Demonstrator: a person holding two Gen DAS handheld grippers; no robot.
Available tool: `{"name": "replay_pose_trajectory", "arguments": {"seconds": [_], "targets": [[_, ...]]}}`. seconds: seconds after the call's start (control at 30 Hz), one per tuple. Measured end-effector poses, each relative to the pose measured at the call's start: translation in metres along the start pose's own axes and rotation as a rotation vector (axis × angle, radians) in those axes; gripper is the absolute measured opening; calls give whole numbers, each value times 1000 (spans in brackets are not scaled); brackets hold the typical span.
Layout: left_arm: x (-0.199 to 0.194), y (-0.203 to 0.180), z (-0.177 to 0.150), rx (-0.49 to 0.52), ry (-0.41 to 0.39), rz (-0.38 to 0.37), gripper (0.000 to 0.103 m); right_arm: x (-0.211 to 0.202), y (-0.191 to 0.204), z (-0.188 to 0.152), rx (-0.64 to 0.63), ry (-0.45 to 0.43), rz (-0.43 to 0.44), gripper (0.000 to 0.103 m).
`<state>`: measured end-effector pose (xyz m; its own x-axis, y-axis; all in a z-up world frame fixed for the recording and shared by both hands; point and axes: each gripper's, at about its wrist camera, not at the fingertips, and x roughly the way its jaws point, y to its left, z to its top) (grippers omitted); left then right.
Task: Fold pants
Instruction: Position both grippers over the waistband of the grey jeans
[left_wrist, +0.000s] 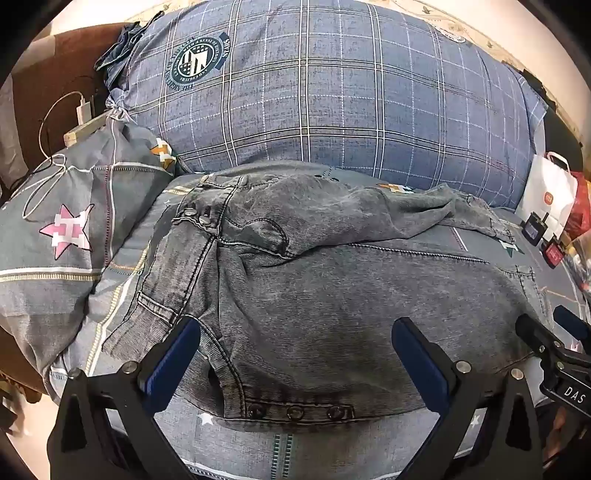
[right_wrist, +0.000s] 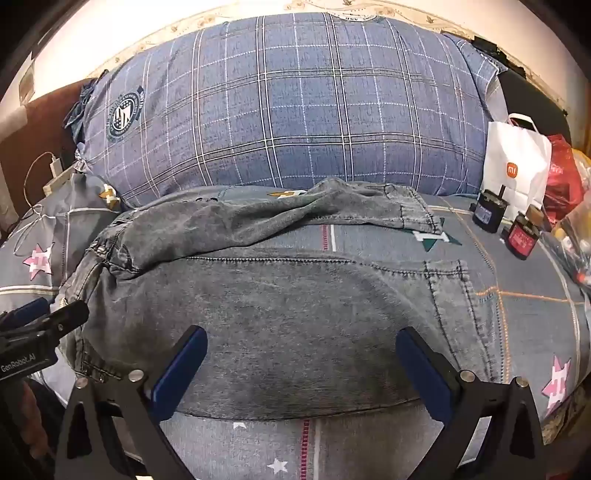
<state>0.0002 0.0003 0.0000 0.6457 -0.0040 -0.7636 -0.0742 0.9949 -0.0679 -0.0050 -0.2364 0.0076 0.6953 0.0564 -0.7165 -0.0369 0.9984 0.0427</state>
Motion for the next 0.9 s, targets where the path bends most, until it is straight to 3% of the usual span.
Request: {"name": "replay_pose_trajectory", "arguments": {"seconds": [0.1,0.23,0.9], "targets": [[2,3,1,-1,11,-15,103,1,2,-1,6,8,10,103],[0,-2,-4,35,-7,23,103,1,4,-7,5,8,13,103],[3,1,-6,-7,7,15,103,-1,2,-6,-1,2,-18,103]]}}
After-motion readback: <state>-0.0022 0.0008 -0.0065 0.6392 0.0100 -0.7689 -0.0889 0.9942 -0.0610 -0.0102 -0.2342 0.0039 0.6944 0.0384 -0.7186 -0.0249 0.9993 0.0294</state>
